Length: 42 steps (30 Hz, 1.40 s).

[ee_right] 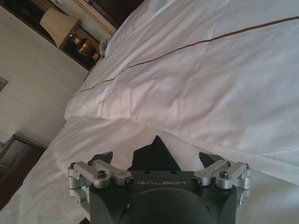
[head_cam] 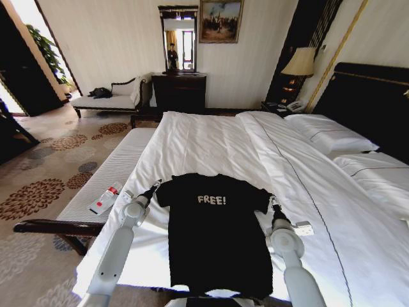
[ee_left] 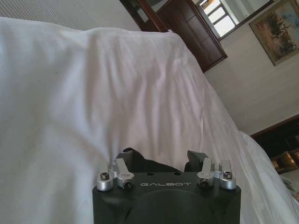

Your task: Fold the clothes on the bed.

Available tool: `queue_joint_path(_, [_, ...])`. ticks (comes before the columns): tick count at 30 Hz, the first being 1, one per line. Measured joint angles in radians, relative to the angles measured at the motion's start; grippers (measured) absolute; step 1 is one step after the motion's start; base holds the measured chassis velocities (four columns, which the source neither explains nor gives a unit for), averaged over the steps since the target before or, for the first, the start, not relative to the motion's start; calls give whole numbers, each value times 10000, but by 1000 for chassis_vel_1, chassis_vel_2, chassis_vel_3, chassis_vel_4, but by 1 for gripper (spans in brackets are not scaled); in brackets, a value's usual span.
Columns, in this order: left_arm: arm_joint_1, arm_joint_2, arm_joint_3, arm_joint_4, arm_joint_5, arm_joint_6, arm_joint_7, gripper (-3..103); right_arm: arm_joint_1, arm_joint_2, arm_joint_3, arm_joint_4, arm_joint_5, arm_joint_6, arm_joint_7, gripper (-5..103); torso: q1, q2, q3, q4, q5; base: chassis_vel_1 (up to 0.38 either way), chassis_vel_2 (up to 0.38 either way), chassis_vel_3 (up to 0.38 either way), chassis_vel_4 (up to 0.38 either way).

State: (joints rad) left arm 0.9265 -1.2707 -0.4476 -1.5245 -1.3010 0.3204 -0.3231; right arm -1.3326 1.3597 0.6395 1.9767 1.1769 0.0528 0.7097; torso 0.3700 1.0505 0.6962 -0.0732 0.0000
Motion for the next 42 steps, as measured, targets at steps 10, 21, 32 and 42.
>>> queue_joint_path(10, [-29,-84,-57,229,197,-91,78,32,-18,-53,51,-104,3,-16,35,100,0,0,0,0,0,0,0,0,0])
queue_joint_path(21, [180,33,-179,168,334,-142,168,0,88,69,-195,-300,-207,-18,91,100,0,0,0,1,0,0,0,0,0])
queue_joint_path(32, [283,-115,-284,45,458,-147,172,-3,9,37,-112,-323,-226,-22,106,100,0,0,0,-1,1,0,0,0,0])
queue_joint_path(42, [333,-196,-388,321,613,-170,169,33,-26,50,-119,-420,-243,-21,107,100,0,-2,0,1,0,0,0,0,0])
